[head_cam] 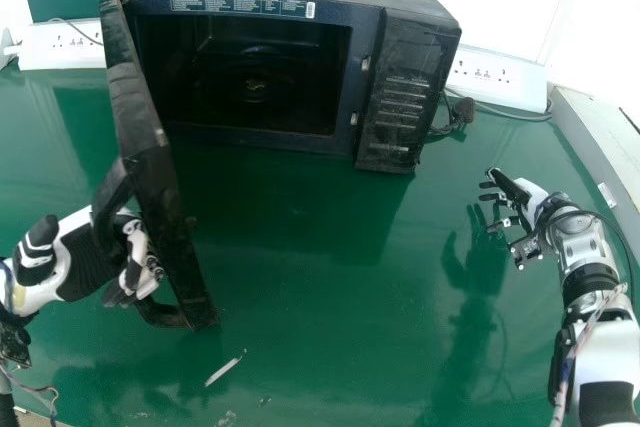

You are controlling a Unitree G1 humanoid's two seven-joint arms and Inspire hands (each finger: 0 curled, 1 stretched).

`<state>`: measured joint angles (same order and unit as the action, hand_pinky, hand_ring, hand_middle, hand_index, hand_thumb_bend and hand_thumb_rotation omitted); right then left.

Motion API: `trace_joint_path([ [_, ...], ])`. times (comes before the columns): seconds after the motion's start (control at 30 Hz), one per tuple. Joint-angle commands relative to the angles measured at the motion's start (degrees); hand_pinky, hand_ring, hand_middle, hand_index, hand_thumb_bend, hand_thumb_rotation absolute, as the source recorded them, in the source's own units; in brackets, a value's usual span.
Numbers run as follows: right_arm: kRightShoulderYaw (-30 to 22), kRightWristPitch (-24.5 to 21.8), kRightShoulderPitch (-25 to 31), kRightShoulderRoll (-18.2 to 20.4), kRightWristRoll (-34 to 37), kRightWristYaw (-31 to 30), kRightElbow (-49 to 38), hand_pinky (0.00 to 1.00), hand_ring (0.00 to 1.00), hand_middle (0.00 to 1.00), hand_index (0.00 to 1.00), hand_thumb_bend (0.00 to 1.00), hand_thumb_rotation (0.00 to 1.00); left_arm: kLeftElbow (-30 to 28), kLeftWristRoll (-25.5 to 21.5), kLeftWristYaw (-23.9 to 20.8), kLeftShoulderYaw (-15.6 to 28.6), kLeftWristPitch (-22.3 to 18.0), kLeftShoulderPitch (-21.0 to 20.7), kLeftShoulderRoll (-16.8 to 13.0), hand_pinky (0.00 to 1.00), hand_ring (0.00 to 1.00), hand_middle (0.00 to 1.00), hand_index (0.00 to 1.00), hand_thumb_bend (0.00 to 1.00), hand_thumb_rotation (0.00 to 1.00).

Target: Open the door of oven

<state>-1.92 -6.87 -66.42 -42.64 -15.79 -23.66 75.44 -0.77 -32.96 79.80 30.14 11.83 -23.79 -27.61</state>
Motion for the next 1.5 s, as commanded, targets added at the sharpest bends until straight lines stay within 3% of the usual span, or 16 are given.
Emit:
trace_joint_path([
  [0.0, 0.4, -2.0, 4.1, 0.5, -0.1, -1.4, 2.6, 0.75, 0.79, 0.83, 0.89, 0.50, 0.65, -2.3, -21.8, -5.5, 20.1, -9.0, -8.5, -2.8, 0.05, 0.08, 0.15, 0.31, 0.80, 0.64],
  [0.1, 0.3, -1.9, 4.2, 0.6, 0.0, -0.4, 2.6, 0.78, 0.79, 0.82, 0.88, 0.51, 0.62, -1.9, -21.7, -5.9, 22.0, -11.2, -7.9, -2.3, 0.07, 0.09, 0.15, 0.32, 0.81, 0.63],
  [0.23, 1.2, -1.0, 4.3, 0.6, -0.9, 0.5, 2.5, 0.70, 0.75, 0.79, 0.85, 0.53, 0.62, -0.6, -21.6, -5.7, 24.4, -12.6, -7.3, -2.7, 0.06, 0.09, 0.17, 0.35, 0.85, 0.62],
  [0.37, 0.7, -1.3, 4.3, 0.7, -0.5, 0.8, 2.5, 0.68, 0.77, 0.82, 0.88, 0.50, 0.63, 0.8, -21.1, -7.5, 26.6, -14.3, -7.5, -2.4, 0.02, 0.07, 0.14, 0.24, 0.84, 0.62],
  [0.6, 0.8, -0.3, 4.6, 0.4, -0.5, 0.7, 2.4, 0.65, 0.74, 0.80, 0.85, 0.54, 0.60, 3.6, -21.3, -11.9, 29.9, -14.9, -8.5, -2.4, 0.00, 0.05, 0.11, 0.15, 0.88, 0.60],
  [0.73, 0.2, -0.3, 4.8, 0.4, 0.1, 1.0, 2.5, 0.62, 0.74, 0.82, 0.88, 0.53, 0.59, 6.5, -21.1, -12.9, 31.5, -16.5, -9.5, -3.0, 0.00, 0.04, 0.10, 0.13, 0.87, 0.68],
  [0.87, 0.5, -0.4, 4.7, 0.4, -0.2, 0.7, 2.5, 0.66, 0.76, 0.83, 0.89, 0.49, 0.60, 11.2, -21.7, -11.5, 33.3, -17.2, -10.9, -5.3, 0.00, 0.03, 0.08, 0.11, 0.86, 0.71],
  [0.97, 1.1, 0.0, 4.8, 0.3, -0.8, 0.4, 2.5, 0.65, 0.75, 0.82, 0.88, 0.51, 0.62, 15.4, -22.4, -11.3, 34.9, -16.2, -11.8, -7.6, 0.00, 0.04, 0.09, 0.12, 0.87, 0.74],
  [1.2, 0.1, -0.6, 4.8, 0.2, -0.2, 0.1, 2.6, 0.63, 0.76, 0.82, 0.86, 0.53, 0.57, 20.0, -23.3, -11.2, 38.0, -15.6, -13.2, -9.7, 0.00, 0.03, 0.08, 0.11, 0.90, 0.73],
  [1.4, 0.7, -0.1, 4.9, 0.1, -0.7, 0.0, 2.6, 0.67, 0.77, 0.82, 0.88, 0.54, 0.60, 25.2, -23.5, -10.2, 40.8, -15.2, -14.3, -12.1, 0.00, 0.03, 0.08, 0.11, 0.90, 0.78],
  [1.47, 1.3, 0.0, 4.9, 0.0, -1.4, 0.2, 2.6, 0.64, 0.76, 0.82, 0.86, 0.55, 0.63, 27.1, -23.8, -10.2, 41.6, -14.4, -14.7, -12.7, 0.00, 0.03, 0.08, 0.11, 0.90, 0.78],
])
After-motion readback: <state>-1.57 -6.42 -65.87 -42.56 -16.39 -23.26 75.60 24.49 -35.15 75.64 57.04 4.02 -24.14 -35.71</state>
